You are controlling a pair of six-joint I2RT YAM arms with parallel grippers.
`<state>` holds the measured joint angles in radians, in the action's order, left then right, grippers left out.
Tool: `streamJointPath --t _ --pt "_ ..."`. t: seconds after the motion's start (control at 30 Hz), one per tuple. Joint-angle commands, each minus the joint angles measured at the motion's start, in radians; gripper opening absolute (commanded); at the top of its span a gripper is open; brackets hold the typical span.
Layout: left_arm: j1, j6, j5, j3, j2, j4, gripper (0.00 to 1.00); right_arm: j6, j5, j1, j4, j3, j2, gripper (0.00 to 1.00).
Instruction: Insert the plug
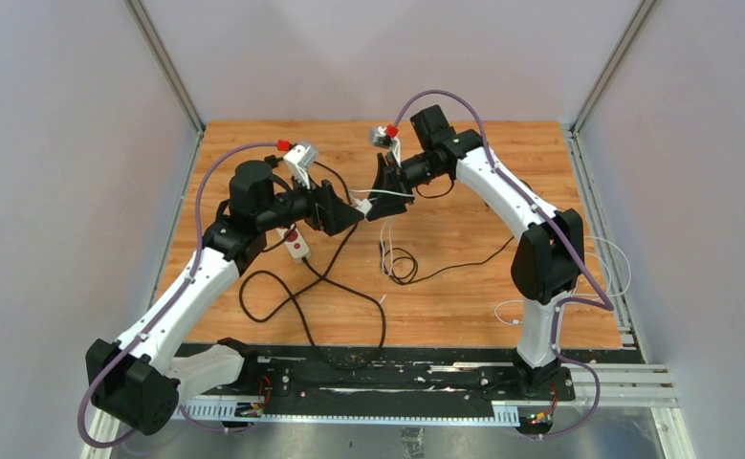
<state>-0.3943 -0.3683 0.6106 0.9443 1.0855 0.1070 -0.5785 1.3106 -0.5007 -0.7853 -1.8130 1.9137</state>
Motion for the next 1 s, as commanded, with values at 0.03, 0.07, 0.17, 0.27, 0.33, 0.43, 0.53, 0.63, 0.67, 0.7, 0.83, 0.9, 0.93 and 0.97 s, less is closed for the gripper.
streamJointPath --t 0.03,0.07,0.17,0.27,0.33,0.43,0.53,0.63,0.67,0.7,0.83,0.9,0.93,0.97 --pt "-0.022 -0.035 0.049 -0.019 -0.001 -0.057 0.76 0.04 0.089 0.002 -0.011 0.006 -0.039 0.0" --pt "-0.026 -0.046 0.062 -0.024 0.003 -0.077 0.73 0.04 0.093 0.003 -0.011 0.008 -0.04 0.0" --pt "-0.039 -0.054 0.078 -0.021 0.022 -0.083 0.65 0.038 0.085 0.002 -0.012 0.019 -0.046 0.0" --pt "-0.05 -0.038 0.055 -0.008 0.04 -0.031 0.63 0.037 0.093 0.002 -0.012 0.025 -0.053 0.01" --pt "-0.054 -0.036 0.049 -0.006 0.047 -0.017 0.62 0.033 0.099 0.002 -0.012 0.03 -0.059 0.01" --pt "-0.058 -0.039 0.046 -0.009 0.052 -0.013 0.62 0.029 0.113 0.003 -0.014 0.036 -0.07 0.01" --pt "-0.06 -0.053 0.047 -0.009 0.054 -0.02 0.6 0.019 0.121 0.001 -0.014 0.047 -0.079 0.02" --pt "-0.061 -0.077 0.069 -0.016 0.057 -0.045 0.58 0.008 0.132 0.002 -0.014 0.058 -0.083 0.02" --pt "-0.061 -0.091 0.077 -0.019 0.057 -0.057 0.59 -0.002 0.134 0.002 -0.015 0.064 -0.087 0.02" --pt "-0.061 -0.118 0.076 -0.015 0.059 -0.061 0.61 -0.015 0.13 0.0 -0.015 0.069 -0.092 0.02" --pt "-0.066 -0.216 0.02 0.009 0.048 -0.024 0.61 -0.032 0.064 -0.016 -0.011 0.068 -0.111 0.01" --pt "-0.074 -0.227 -0.014 0.007 0.032 -0.018 0.62 -0.035 0.046 -0.028 -0.009 0.06 -0.113 0.01" --pt "-0.077 -0.226 -0.027 0.007 0.026 -0.011 0.63 -0.036 0.041 -0.032 -0.008 0.057 -0.114 0.01" --pt "-0.079 -0.229 -0.043 0.009 0.023 0.0 0.64 -0.037 0.034 -0.037 -0.006 0.055 -0.114 0.01"
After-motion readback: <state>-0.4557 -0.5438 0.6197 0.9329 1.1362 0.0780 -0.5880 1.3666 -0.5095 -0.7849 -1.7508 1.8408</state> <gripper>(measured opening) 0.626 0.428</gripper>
